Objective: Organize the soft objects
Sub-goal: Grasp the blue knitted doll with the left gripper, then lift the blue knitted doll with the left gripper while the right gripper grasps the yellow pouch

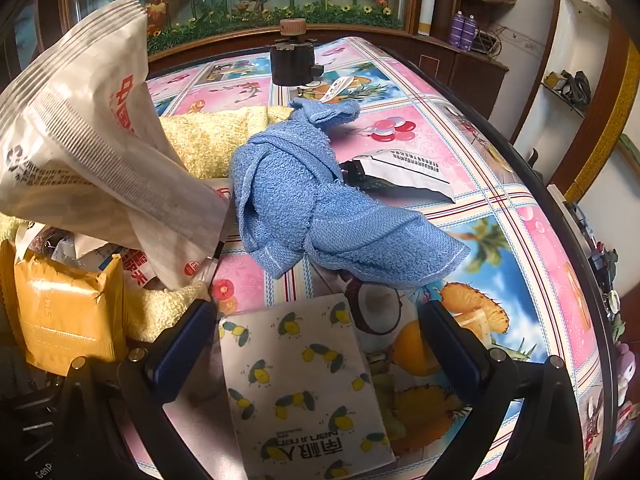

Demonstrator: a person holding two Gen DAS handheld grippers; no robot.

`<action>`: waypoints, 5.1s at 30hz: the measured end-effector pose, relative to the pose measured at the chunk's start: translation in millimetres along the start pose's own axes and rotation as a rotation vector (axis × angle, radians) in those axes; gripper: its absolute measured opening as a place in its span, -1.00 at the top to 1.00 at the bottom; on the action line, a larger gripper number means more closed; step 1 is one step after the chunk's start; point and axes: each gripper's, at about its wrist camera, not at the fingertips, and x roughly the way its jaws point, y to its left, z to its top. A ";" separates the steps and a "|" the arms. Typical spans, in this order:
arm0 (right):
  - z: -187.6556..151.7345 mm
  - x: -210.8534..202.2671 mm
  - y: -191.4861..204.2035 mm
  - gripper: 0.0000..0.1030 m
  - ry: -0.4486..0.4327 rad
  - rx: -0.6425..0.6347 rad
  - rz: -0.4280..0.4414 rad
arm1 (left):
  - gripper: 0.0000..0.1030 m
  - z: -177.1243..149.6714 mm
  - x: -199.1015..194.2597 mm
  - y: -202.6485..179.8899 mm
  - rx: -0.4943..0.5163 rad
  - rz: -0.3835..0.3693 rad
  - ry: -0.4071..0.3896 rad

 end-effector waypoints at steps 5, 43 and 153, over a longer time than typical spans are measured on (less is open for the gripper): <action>-0.1 -0.5 0.1 -1.00 0.000 -0.001 0.004 | -1.00 -0.9 -1.0 9.1 0.019 -0.030 -0.004; -27.2 -115.8 -10.9 -1.00 -0.433 -0.012 -0.005 | -0.92 -42.7 -138.2 33.7 0.059 0.017 -0.356; -39.1 -44.4 68.2 -0.09 0.068 -0.285 0.393 | 0.56 -56.9 -183.3 187.1 -0.168 -0.371 -0.221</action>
